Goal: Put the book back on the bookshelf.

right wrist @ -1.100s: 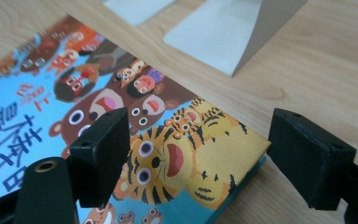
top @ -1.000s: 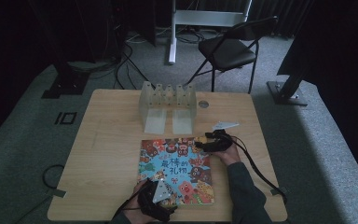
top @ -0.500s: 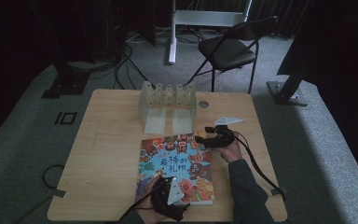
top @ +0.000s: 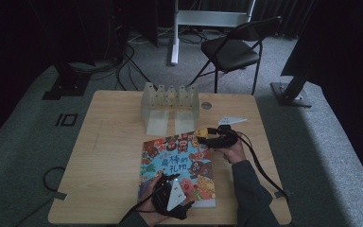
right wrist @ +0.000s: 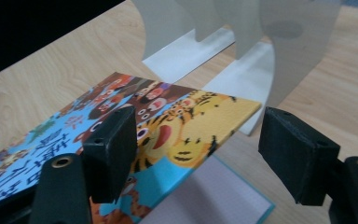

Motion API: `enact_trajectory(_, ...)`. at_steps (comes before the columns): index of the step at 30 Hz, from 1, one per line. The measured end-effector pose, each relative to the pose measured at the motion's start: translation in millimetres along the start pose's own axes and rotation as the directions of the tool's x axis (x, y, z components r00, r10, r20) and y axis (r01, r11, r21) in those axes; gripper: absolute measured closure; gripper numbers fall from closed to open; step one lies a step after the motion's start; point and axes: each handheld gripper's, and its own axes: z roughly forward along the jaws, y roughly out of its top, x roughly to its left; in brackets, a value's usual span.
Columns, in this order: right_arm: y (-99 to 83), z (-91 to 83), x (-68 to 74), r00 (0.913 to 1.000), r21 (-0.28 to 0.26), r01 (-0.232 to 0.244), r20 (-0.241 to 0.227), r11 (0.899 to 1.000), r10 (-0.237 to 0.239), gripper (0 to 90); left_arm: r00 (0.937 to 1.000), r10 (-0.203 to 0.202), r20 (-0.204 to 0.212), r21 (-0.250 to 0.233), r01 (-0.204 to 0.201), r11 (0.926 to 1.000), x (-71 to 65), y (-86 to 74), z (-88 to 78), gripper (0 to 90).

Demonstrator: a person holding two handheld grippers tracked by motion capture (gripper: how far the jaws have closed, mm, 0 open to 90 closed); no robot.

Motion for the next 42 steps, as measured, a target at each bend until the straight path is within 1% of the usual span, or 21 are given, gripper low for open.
enact_trajectory(2,0.6,-0.2,0.8,0.9999,-0.007,-0.012,-0.01,1.0,0.012,31.1,1.0,-0.001,-0.001,0.001,0.001,1.0,-0.3,0.1,-0.3,5.4)
enact_trajectory(3,0.9,-0.2,0.8,0.9997,-0.002,-0.018,-0.017,1.0,0.018,32.1,1.0,-0.005,0.0,0.002,0.005,1.0,-0.1,0.1,-0.4,5.4)
enact_trajectory(4,1.4,0.3,1.1,0.9996,0.009,-0.022,-0.02,1.0,0.022,33.4,1.0,-0.005,0.003,0.002,0.005,1.0,0.0,0.0,-0.4,5.5)
enact_trajectory(7,2.9,1.9,2.8,0.9984,0.037,-0.026,-0.05,0.999,0.028,39.9,1.0,-0.004,0.005,0.006,0.004,1.0,-0.1,-0.1,0.0,5.5)
enact_trajectory(8,3.5,2.5,3.9,0.9979,0.044,-0.024,-0.058,0.999,0.027,40.2,1.0,-0.006,0.005,0.006,0.006,1.0,-0.1,0.0,-0.1,5.5)
enact_trajectory(11,5.4,2.2,4.7,0.9965,0.042,-0.032,-0.076,0.999,0.036,43.0,0.9995,-0.027,0.014,-0.005,0.027,0.9996,1.3,-0.3,-1.6,5.5)
enact_trajectory(13,6.7,2.2,5.5,0.9953,0.041,-0.032,-0.09,0.999,0.035,42.9,0.9987,-0.045,0.024,-0.013,0.045,0.9989,2.5,-0.8,-3.1,6.5)
enact_trajectory(15,7.3,2.6,6.2,0.9951,0.045,-0.03,-0.093,0.999,0.034,42.3,0.9984,-0.05,0.028,-0.012,0.05,0.9987,3.0,-1.2,-3.7,7.1)
enact_trajectory(16,8.4,3.6,7.6,0.9949,0.048,-0.027,-0.096,0.998,0.031,42.2,0.9975,-0.058,0.041,-0.015,0.059,0.9981,3.2,-1.7,-4.3,7.1)
enact_trajectory(17,10.0,4.8,9.1,0.9956,0.054,-0.02,-0.091,0.998,0.024,42.4,0.9972,-0.062,0.042,-0.016,0.063,0.9979,3.5,-1.9,-4.9,9.1)
enact_trajectory(20,12.4,5.5,9.8,0.995,0.049,-0.025,-0.096,0.999,0.029,45.3,0.995,-0.08,0.059,-0.022,0.082,0.9964,5.1,-3.3,-7.6,10.3)
enact_trajectory(24,14.4,4.6,9.7,0.9939,0.045,-0.031,-0.104,0.999,0.035,47.7,0.9954,-0.074,0.061,0.0,0.074,0.9972,7.4,-6.3,-13.3,10.8)
enact_trajectory(27,15.0,4.1,9.4,0.9932,0.036,-0.037,-0.109,0.999,0.041,50.0,0.993,-0.093,0.072,0.004,0.093,0.9957,12.0,-12.2,-23.7,10.9)
enact_trajectory(28,15.0,4.1,9.4,0.9932,0.036,-0.037,-0.109,0.999,0.041,50.0,0.993,-0.093,0.072,0.004,0.093,0.9957,12.0,-12.2,-23.7,11.5)
enact_trajectory(29,15.9,3.3,9.1,0.9919,0.022,-0.046,-0.117,0.999,0.048,52.8,0.992,-0.1,0.077,0.01,0.099,0.995,14.9,-16.6,-30.2,12.5)
enact_trajectory(34,17.6,2.4,9.1,0.9902,0.007,-0.057,-0.127,0.998,0.058,55.8,0.9861,-0.149,0.073,0.017,0.149,0.9888,23.0,-29.4,-44.6,14.7)
enact_trajectory(37,18.5,2.1,9.0,0.9889,0.002,-0.06,-0.136,0.998,0.059,57.1,0.9833,-0.173,0.056,0.044,0.171,0.9843,29.2,-35.2,-49.1,15.3)
enact_trajectory(40,20.3,1.7,10.2,0.9892,0.003,-0.057,-0.135,0.998,0.056,57.4,0.9784,-0.201,0.049,0.043,0.199,0.979,35.1,-39.6,-52.9,16.7)
enact_trajectory(42,21.3,1.5,11.0,0.9894,0.0,-0.051,-0.136,0.999,0.051,57.7,0.9771,-0.209,0.039,0.041,0.207,0.9774,38.1,-40.8,-54.1,17.0)
